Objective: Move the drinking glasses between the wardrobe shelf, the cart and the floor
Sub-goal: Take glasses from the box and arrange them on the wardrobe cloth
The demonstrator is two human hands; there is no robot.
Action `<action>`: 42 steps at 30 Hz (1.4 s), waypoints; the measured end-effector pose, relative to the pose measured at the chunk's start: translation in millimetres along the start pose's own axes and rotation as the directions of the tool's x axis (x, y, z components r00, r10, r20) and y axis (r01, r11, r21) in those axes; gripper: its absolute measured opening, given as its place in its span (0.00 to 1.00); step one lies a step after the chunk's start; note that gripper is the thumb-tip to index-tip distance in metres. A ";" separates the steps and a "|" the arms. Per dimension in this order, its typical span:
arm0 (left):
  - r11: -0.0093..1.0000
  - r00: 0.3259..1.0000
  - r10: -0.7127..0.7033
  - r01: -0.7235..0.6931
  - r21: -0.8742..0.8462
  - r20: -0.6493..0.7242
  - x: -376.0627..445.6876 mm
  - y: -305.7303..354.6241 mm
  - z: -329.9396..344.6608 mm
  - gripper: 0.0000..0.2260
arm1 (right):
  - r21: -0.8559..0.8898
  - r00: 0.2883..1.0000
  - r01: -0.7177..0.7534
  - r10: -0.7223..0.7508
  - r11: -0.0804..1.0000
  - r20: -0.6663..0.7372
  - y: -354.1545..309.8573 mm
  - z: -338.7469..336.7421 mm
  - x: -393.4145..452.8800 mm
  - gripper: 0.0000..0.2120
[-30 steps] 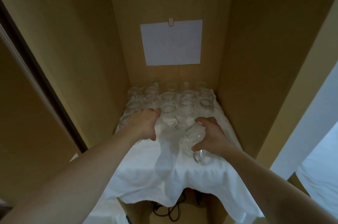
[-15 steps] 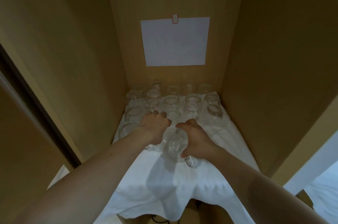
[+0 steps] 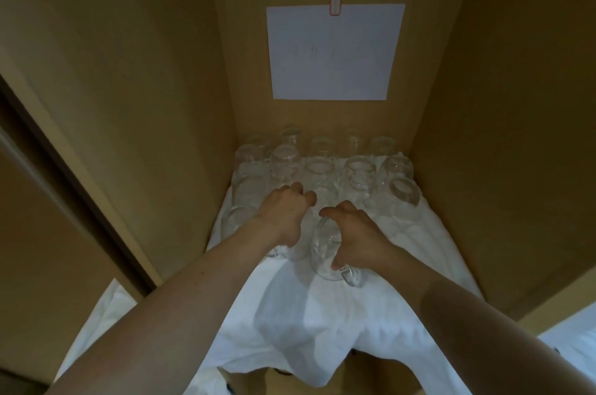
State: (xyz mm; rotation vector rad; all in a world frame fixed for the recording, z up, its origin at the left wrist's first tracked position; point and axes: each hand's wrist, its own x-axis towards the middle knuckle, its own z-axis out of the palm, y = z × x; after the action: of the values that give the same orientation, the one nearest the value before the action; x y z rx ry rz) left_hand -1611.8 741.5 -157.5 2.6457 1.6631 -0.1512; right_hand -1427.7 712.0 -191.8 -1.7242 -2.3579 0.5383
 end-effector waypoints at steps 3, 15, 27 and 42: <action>0.999 0.999 -0.011 0.009 -0.049 -0.036 -1.5 -0.8 6.7 0.37 | -0.003 1.000 -0.003 0.003 1.000 0.015 -0.3 1.1 -3.3 0.55; 0.956 0.967 -0.189 0.142 -0.256 -0.170 -45.2 6.8 -0.4 0.50 | 0.077 1.000 -0.015 0.014 0.997 0.009 -10.3 -2.8 -33.2 0.58; 0.912 0.893 -0.363 0.283 -0.295 -0.265 -121.1 41.4 -1.9 0.41 | -0.015 0.988 0.119 -0.120 0.993 -0.100 -27.2 -13.7 -80.3 0.50; 0.842 0.840 -0.512 0.449 -0.300 -0.180 -231.9 49.2 21.7 0.36 | -0.110 0.962 0.247 -0.257 0.963 -0.093 -74.7 22.6 -112.2 0.46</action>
State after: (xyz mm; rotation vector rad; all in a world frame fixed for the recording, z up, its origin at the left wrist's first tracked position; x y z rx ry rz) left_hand -1669.0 510.5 -160.5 2.0814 2.2370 0.3889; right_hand -1466.0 581.8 -175.6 -1.4167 -2.5115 0.2878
